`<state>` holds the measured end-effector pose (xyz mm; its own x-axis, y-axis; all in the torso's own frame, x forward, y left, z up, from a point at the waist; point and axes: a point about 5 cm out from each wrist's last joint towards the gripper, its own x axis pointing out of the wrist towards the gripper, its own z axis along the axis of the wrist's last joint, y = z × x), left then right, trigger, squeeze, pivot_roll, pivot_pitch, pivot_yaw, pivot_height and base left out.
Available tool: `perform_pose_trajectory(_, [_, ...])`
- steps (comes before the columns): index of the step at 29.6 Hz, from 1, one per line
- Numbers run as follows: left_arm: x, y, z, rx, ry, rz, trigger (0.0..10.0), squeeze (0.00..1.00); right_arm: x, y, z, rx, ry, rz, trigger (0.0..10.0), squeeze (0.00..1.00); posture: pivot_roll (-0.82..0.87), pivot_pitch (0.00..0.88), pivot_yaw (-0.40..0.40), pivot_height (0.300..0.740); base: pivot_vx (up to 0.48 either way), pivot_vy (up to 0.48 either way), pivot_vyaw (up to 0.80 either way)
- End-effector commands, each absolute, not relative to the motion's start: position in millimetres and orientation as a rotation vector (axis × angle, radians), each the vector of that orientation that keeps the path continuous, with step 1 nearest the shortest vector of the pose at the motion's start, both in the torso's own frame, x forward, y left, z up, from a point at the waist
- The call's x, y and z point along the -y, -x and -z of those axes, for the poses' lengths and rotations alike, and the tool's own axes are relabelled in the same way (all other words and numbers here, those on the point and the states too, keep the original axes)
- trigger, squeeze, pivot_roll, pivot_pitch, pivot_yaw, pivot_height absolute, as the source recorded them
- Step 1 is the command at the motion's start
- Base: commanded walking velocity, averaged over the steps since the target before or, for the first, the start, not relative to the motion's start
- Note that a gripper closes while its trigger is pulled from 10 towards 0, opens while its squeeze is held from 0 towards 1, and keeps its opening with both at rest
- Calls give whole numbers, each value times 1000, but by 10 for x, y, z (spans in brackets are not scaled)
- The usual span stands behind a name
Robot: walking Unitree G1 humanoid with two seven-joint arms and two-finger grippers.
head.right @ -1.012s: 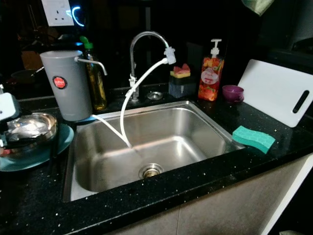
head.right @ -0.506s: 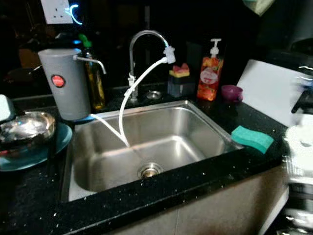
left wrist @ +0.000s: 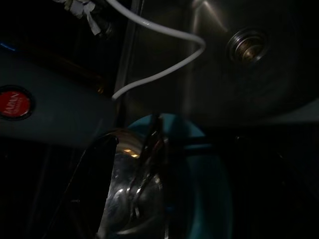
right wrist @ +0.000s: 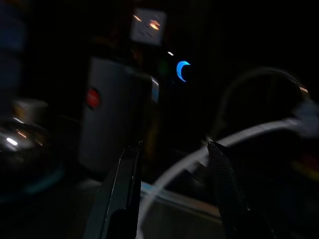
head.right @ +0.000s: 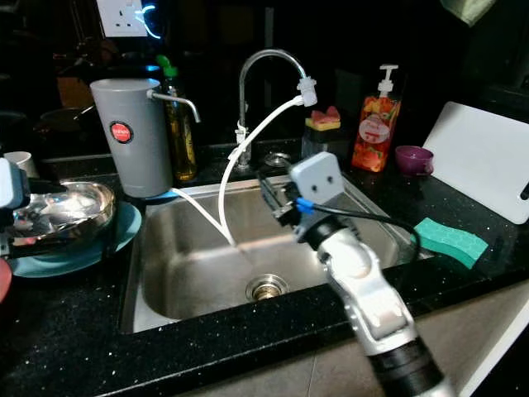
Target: Kitchen organization
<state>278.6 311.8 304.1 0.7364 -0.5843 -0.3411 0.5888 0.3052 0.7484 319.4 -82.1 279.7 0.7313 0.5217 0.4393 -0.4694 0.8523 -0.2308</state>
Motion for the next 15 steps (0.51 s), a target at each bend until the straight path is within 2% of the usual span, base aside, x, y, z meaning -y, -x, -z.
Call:
perform_pose_trajectory(1, [-3082, -2796, -2981, -4, -979, 784, 10000, 0, 811, -3208, -2818, 506, 96, -537, 10000, 0, 105, 0, -40, 740, 0, 0, 0])
perform_pose_trajectory(5, [-2930, -3036, -2779, 85, -925, 656, 10000, 0, 680, -3158, -2932, 534, -30, -535, 10000, 0, 121, 0, -54, 740, 0, 0, 0])
perform_pose_trajectory(10, [-2867, -3204, -2676, 90, -901, 608, 10000, 0, 583, -3083, -2988, 561, -75, -571, 10000, 0, 112, 0, -65, 740, 0, 0, 0])
perform_pose_trajectory(15, [-2912, -3308, -2666, 61, -921, 558, 9255, 0, 539, -3046, -3009, 569, -103, -586, 10000, 0, 93, 0, -55, 740, 0, 0, 0])
